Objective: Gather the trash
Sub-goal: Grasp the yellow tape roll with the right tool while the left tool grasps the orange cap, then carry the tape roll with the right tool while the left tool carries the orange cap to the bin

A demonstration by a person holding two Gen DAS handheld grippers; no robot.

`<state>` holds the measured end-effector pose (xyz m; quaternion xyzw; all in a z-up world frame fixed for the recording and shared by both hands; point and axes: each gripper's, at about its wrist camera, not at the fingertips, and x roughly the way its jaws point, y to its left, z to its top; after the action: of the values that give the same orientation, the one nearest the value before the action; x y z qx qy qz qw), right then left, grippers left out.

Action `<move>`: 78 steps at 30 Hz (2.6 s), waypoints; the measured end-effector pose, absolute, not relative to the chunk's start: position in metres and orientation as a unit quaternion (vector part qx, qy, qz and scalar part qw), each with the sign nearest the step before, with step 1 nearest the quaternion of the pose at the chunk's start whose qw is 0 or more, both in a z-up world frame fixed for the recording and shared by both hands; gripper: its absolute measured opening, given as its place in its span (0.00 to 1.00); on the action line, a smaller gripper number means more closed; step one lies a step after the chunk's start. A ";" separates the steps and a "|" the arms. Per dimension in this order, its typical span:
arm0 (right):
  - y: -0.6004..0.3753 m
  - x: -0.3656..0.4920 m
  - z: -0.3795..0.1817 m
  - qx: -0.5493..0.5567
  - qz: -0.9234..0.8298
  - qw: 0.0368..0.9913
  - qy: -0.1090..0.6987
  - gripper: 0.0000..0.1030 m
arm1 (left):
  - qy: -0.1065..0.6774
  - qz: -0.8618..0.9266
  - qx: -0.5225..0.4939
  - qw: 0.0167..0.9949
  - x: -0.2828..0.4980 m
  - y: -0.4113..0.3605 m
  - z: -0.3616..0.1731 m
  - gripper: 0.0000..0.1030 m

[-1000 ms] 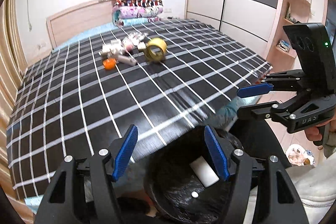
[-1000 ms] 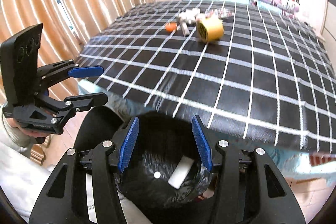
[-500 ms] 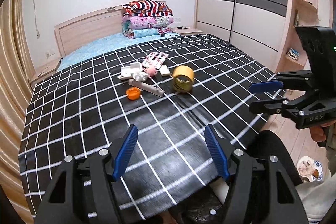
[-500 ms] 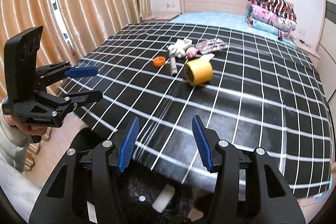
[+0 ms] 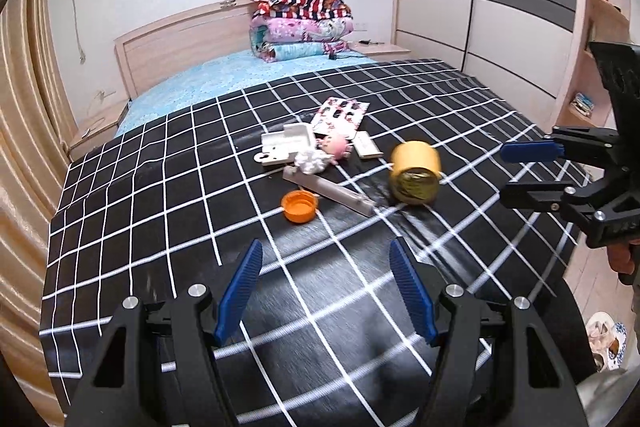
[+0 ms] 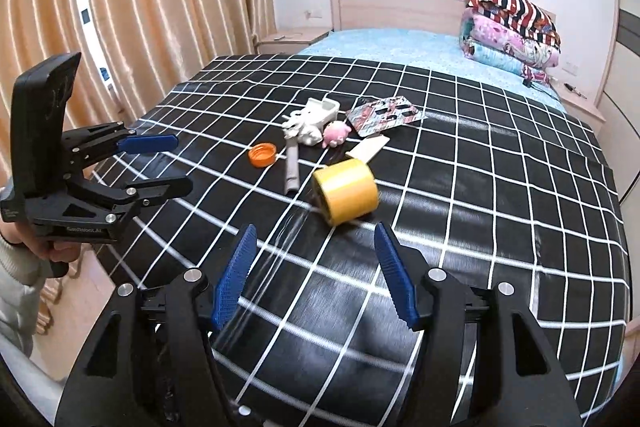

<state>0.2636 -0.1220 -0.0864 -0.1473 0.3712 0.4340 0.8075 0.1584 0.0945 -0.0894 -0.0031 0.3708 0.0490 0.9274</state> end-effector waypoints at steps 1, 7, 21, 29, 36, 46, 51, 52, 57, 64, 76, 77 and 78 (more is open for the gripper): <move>-0.120 0.268 -0.087 -0.147 0.433 0.807 0.373 0.59 | 0.372 0.050 -0.004 0.927 0.163 0.097 -0.091 0.61; -0.105 0.291 -0.097 -0.135 0.438 0.800 0.387 0.59 | 0.387 0.051 -0.022 0.921 0.196 0.119 -0.104 0.61; -0.088 0.313 -0.118 -0.138 0.432 0.792 0.409 0.48 | 0.417 0.050 -0.013 0.907 0.234 0.130 -0.131 0.37; -0.089 0.310 -0.116 -0.140 0.432 0.795 0.403 0.46 | 0.415 0.052 -0.007 0.908 0.232 0.122 -0.133 0.28; -0.093 0.297 -0.107 -0.145 0.435 0.798 0.392 0.45 | 0.401 0.049 0.003 0.915 0.216 0.111 -0.119 0.28; -0.115 0.268 -0.087 -0.150 0.435 0.807 0.370 0.45 | 0.380 0.033 0.013 0.924 0.178 0.079 -0.101 0.28; -0.130 0.247 -0.080 -0.145 0.436 0.811 0.362 0.45 | 0.367 0.023 0.018 0.930 0.157 0.062 -0.092 0.28; -0.133 0.244 -0.079 -0.144 0.436 0.812 0.361 0.45 | 0.365 0.020 0.019 0.931 0.153 0.059 -0.091 0.28; -0.150 0.222 -0.078 -0.142 0.434 0.815 0.357 0.45 | 0.360 0.014 0.023 0.932 0.135 0.045 -0.086 0.28; -0.172 0.193 -0.081 -0.140 0.437 0.811 0.362 0.45 | 0.348 -0.002 0.028 0.937 0.106 0.021 -0.080 0.28; -0.188 0.150 -0.101 -0.150 0.457 0.788 0.385 0.45 | 0.359 -0.027 0.010 0.933 0.059 -0.016 -0.099 0.28; -0.188 0.147 -0.103 -0.151 0.457 0.786 0.388 0.45 | 0.362 -0.029 0.006 0.932 0.057 -0.017 -0.102 0.28; -0.189 0.144 -0.104 -0.152 0.459 0.784 0.390 0.45 | 0.366 -0.033 0.004 0.930 0.054 -0.019 -0.106 0.28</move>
<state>0.1442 -0.1892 -0.1045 -0.1519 0.3898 0.4592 0.7836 0.0537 -0.0194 -0.1059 0.0043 0.3656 -0.0332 0.9302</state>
